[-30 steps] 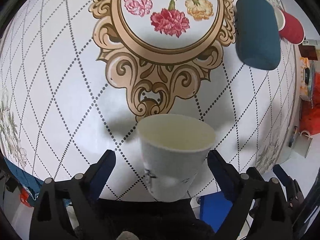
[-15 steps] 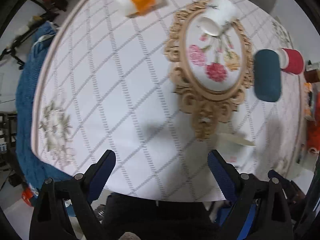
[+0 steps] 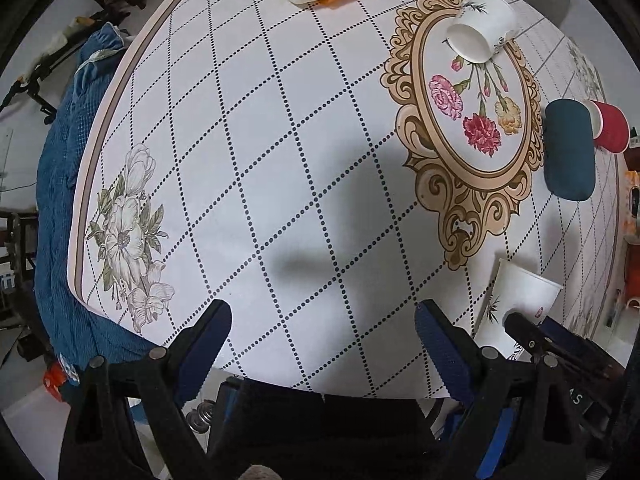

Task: Flip cup upside down
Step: 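Grasp the white cup with the right gripper while the left gripper releases it, then rotate the right gripper to turn the white cup rim-down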

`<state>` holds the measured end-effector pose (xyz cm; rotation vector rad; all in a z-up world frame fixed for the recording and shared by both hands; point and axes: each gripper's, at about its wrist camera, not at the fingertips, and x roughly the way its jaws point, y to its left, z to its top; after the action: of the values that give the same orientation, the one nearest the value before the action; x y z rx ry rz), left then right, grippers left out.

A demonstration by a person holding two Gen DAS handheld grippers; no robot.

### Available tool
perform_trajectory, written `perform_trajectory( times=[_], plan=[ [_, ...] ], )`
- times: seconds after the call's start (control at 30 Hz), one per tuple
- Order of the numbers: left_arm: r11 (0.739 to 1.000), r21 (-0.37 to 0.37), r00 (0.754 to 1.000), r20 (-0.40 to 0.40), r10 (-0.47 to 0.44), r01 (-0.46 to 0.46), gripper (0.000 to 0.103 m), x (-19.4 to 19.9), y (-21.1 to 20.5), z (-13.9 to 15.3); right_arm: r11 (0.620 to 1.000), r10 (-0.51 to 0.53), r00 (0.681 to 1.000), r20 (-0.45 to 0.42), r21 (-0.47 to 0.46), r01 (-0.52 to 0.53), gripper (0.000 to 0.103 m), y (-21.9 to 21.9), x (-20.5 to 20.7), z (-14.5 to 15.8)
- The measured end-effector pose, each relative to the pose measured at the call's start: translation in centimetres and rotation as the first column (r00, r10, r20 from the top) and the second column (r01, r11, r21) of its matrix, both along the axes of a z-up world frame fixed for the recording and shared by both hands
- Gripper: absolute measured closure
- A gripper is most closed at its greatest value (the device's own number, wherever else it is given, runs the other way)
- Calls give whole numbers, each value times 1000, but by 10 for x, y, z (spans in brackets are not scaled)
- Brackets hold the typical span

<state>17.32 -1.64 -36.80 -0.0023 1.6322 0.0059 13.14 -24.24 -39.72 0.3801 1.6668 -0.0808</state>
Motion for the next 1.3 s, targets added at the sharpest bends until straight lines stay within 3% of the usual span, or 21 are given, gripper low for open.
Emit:
perform_trajectory(
  times=[0.2,0.43,0.57,0.63,0.67,0.73,0.77,0.83,0.87,0.9,0.93,0.97,1.03,1.07,1.1,1.2,1.3],
  plan=[
    [999,7,999,21,-33,33,9,0,-5,2,1000,-5,1000,-4,-17,5,38,2,2,1],
    [998,37,996,68,-63,60,9,0,-6,9,1000,5,1000,-3,4,-5,23,-6,2,16],
    [993,73,991,92,-96,89,9,-1,-7,12,978,190,981,47,-93,-185,14,4,5,51],
    [991,90,989,99,-111,102,9,-2,-6,11,900,400,914,65,-216,-379,12,24,5,72],
    [990,97,988,99,-116,107,9,-3,-5,9,793,561,826,51,-317,-519,12,41,2,83],
    [988,106,988,93,-121,111,9,-4,-4,6,590,754,657,1,-440,-677,12,56,-8,94],
    [988,104,989,86,-120,110,9,-4,-3,3,442,845,532,-47,-498,-746,12,68,-17,96],
    [989,100,991,74,-115,107,9,-5,-2,-2,84,956,226,-186,-566,-820,12,89,-41,89],
    [990,97,991,69,-111,105,9,-5,-2,-4,-20,963,137,-231,-569,-822,12,92,-48,85],
    [990,96,992,66,-109,102,9,-5,-2,-5,-181,953,-4,-302,-563,-806,12,98,-60,75],
    [990,96,993,60,-106,100,9,-6,-1,-7,-295,930,-104,-352,-548,-782,12,99,-68,68],
    [991,95,993,56,-105,99,9,-6,-1,-9,-444,877,-239,-417,-514,-733,12,100,-80,56],
    [991,93,994,45,-95,91,9,-6,2,-13,-635,762,-419,-493,-445,-632,12,98,-98,38],
    [992,92,995,40,-88,84,9,-6,4,-16,-689,717,-472,-513,-420,-590,12,97,-101,32],
    [993,92,996,36,-82,78,9,-6,5,-17,-769,637,-553,-538,-383,-512,12,93,-109,24],
    [994,92,997,25,-68,65,9,-5,8,-21,-896,443,-701,-559,-291,-334,12,85,-121,5],
    [994,91,998,18,-57,55,9,-5,11,-26,-956,286,-782,-553,-217,-196,12,77,-126,-9]
  ],
)
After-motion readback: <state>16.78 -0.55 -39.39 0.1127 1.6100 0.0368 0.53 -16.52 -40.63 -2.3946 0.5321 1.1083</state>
